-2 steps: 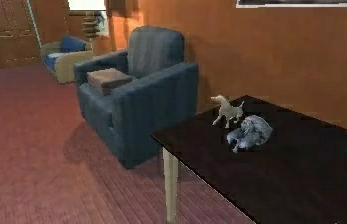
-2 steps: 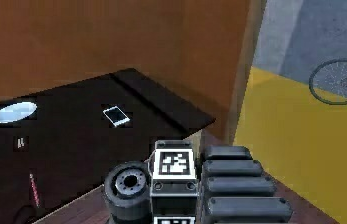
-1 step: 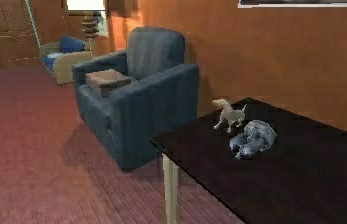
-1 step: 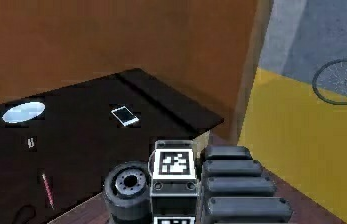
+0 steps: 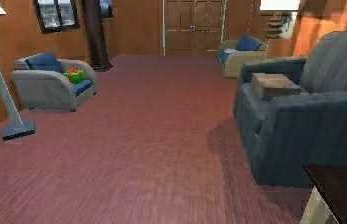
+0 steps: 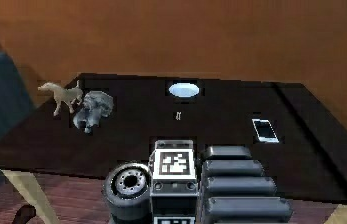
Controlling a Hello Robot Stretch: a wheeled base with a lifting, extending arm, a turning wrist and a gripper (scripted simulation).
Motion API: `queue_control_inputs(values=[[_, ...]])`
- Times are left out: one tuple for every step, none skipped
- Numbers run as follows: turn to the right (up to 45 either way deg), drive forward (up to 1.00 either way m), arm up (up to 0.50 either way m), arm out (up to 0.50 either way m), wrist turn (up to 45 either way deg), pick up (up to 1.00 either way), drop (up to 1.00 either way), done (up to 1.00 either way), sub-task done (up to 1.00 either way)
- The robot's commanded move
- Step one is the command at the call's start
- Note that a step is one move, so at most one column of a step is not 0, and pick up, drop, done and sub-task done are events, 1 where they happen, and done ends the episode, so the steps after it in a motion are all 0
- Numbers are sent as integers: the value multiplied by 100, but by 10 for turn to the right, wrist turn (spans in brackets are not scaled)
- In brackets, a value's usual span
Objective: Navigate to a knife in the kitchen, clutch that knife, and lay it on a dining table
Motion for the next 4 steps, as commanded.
queue_control_inputs(values=[[-450, 0, 0, 0, 0, 0, 0, 0, 0], [-450, 0, 0, 0, 0, 0, 0, 0, 0], [-210, 0, 0, 0, 0, 0, 0, 0, 0], [450, 0, 0, 0, 0, 0, 0, 0, 0]])
